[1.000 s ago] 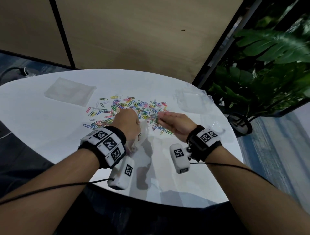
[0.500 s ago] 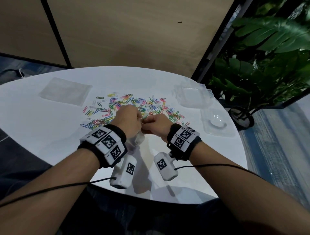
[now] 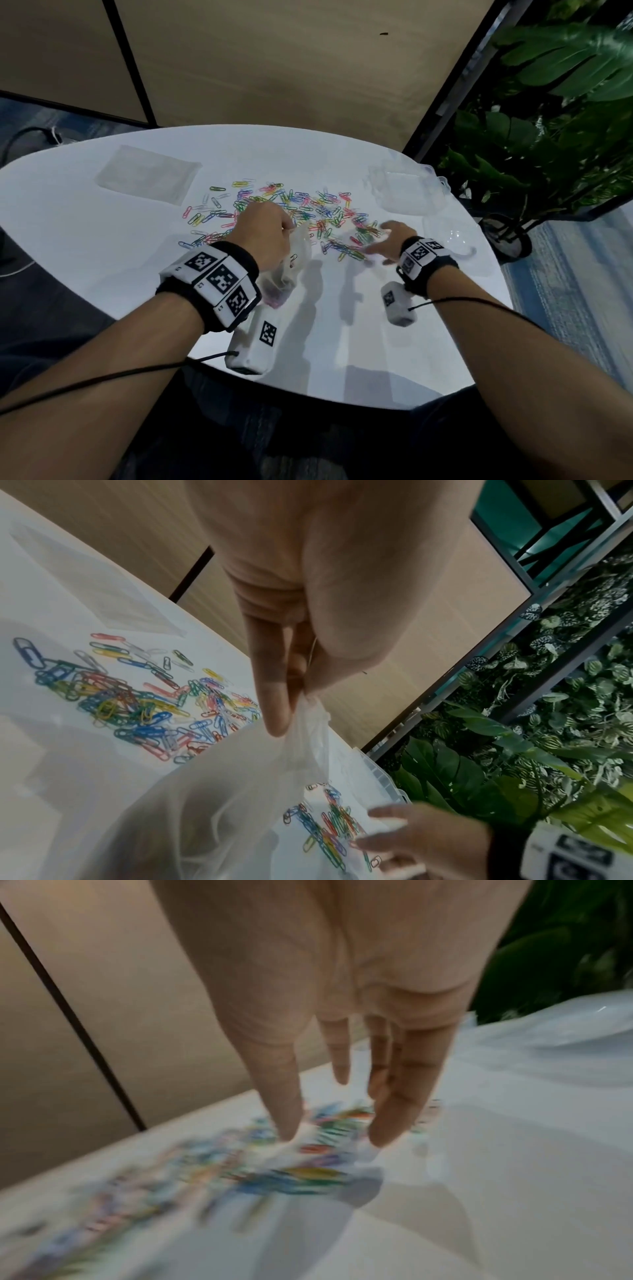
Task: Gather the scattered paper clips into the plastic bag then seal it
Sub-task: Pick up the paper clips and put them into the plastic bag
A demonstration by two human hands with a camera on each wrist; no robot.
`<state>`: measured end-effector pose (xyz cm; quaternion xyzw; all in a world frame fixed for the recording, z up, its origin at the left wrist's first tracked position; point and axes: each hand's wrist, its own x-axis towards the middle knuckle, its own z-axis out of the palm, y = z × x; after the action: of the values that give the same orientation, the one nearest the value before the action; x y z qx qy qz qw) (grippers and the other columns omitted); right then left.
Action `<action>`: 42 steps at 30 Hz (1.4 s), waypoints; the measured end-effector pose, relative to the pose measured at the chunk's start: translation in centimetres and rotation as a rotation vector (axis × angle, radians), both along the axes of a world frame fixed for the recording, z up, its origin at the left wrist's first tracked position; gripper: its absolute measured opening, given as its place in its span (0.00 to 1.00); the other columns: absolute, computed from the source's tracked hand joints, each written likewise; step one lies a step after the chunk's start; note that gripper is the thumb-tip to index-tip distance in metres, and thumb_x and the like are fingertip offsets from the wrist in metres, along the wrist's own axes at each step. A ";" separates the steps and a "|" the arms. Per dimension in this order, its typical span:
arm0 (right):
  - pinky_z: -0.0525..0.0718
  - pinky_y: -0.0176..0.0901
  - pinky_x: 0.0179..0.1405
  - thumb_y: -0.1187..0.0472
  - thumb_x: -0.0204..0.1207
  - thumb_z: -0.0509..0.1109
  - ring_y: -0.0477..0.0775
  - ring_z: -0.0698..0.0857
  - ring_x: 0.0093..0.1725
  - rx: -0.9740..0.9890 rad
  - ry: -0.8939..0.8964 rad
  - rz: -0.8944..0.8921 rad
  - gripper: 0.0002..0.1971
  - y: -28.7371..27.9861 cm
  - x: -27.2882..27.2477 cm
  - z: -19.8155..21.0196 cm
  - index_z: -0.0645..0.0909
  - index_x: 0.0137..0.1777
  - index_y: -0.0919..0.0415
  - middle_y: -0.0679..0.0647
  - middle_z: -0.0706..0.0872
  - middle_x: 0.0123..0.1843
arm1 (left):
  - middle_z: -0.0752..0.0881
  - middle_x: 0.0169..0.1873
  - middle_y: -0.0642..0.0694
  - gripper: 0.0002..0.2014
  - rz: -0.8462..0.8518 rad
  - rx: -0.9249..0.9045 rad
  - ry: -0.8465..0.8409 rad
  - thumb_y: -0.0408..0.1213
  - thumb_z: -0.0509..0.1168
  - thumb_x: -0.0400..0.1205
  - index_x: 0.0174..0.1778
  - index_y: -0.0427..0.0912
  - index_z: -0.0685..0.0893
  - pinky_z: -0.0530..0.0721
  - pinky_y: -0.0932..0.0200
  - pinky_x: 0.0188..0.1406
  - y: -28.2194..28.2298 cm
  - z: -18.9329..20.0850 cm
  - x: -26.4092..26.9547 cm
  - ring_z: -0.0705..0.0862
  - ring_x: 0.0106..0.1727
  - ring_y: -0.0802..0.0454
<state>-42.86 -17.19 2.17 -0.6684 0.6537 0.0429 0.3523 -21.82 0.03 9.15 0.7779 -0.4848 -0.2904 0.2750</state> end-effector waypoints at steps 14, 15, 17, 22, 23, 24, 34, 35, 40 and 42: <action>0.79 0.51 0.68 0.54 0.79 0.67 0.67 0.79 0.67 -0.335 0.285 0.397 0.20 -0.8 3.7 -3.7 0.80 0.71 0.51 0.61 0.78 0.68 | 0.92 0.52 0.37 0.13 -0.019 0.054 -0.011 0.27 0.63 0.84 0.57 0.37 0.91 0.91 0.45 0.58 1.1 0.6 1.9 0.91 0.51 0.37; 0.81 0.48 0.63 0.58 0.80 0.66 0.66 0.83 0.62 -0.371 0.273 0.407 0.15 -0.7 3.7 -3.6 0.85 0.65 0.55 0.62 0.83 0.63 | 0.92 0.52 0.37 0.13 -0.025 0.052 -0.008 0.27 0.63 0.84 0.58 0.36 0.91 0.91 0.45 0.58 1.0 0.7 1.7 0.91 0.50 0.38; 0.83 0.44 0.56 0.63 0.79 0.65 0.65 0.87 0.54 -0.403 0.231 0.372 0.12 -0.3 3.7 -3.3 0.90 0.54 0.61 0.63 0.90 0.52 | 0.92 0.53 0.37 0.13 -0.030 0.053 -0.007 0.26 0.63 0.84 0.59 0.36 0.91 0.91 0.45 0.58 1.0 0.7 1.5 0.91 0.51 0.38; 0.84 0.36 0.51 0.52 0.71 0.79 0.48 0.88 0.44 -0.282 0.028 0.033 0.04 -0.4 1.8 -2.4 0.92 0.42 0.51 0.48 0.91 0.41 | 0.92 0.54 0.37 0.13 -0.054 0.048 -0.060 0.27 0.64 0.84 0.60 0.36 0.91 0.90 0.49 0.58 1.0 0.7 1.4 0.88 0.43 0.43; 0.85 0.37 0.53 0.52 0.67 0.82 0.46 0.89 0.43 -0.191 -0.098 -0.073 0.06 -0.5 1.3 -2.5 0.92 0.40 0.52 0.48 0.92 0.40 | 0.92 0.53 0.37 0.13 -0.053 0.045 -0.065 0.28 0.64 0.84 0.60 0.36 0.91 0.90 0.49 0.57 1.0 0.8 1.3 0.88 0.43 0.43; 0.88 0.39 0.54 0.56 0.66 0.84 0.47 0.91 0.42 -0.077 -0.277 -0.210 0.06 -0.1 1.1 -2.1 0.92 0.40 0.55 0.52 0.93 0.42 | 0.92 0.53 0.37 0.13 -0.049 0.048 -0.066 0.28 0.64 0.84 0.60 0.36 0.91 0.90 0.49 0.57 1.0 0.7 1.3 0.88 0.44 0.43; 0.90 0.35 0.46 0.76 0.80 0.67 0.50 0.92 0.42 0.545 -1.167 -0.335 0.09 7.2 6.1 4.8 0.81 0.57 0.70 0.59 0.91 0.45 | 0.93 0.42 0.36 0.13 -0.012 0.069 -0.007 0.23 0.63 0.81 0.46 0.34 0.94 0.93 0.46 0.48 -0.2 0.3 0.0 0.92 0.42 0.38; 0.90 0.35 0.46 0.76 0.79 0.67 0.51 0.92 0.42 0.551 -1.150 -0.301 0.08 7.9 6.6 4.8 0.82 0.55 0.70 0.60 0.91 0.44 | 0.93 0.41 0.36 0.12 -0.017 0.067 -0.006 0.24 0.63 0.82 0.45 0.34 0.94 0.93 0.47 0.50 -0.2 0.3 -0.1 0.92 0.43 0.38; 0.90 0.52 0.55 0.77 0.71 0.75 0.64 0.91 0.44 0.205 -0.810 -0.050 0.07 9.2 8.1 3.8 0.89 0.47 0.69 0.68 0.91 0.44 | 0.92 0.45 0.37 0.12 0.017 0.052 -0.007 0.28 0.63 0.84 0.52 0.37 0.93 0.92 0.46 0.53 -0.2 0.0 -0.2 0.92 0.45 0.41; 0.91 0.53 0.53 0.74 0.72 0.75 0.65 0.92 0.44 0.075 -0.685 0.043 0.06 9.4 8.4 3.8 0.90 0.47 0.68 0.66 0.92 0.43 | 0.92 0.46 0.36 0.12 0.026 0.033 0.017 0.27 0.63 0.84 0.53 0.35 0.92 0.92 0.45 0.54 -0.1 -0.1 0.0 0.92 0.45 0.40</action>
<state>-34.50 -7.79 5.94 -0.6440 0.4812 -0.1527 0.5747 -21.86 -0.11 9.05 0.7862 -0.4672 -0.3012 0.2700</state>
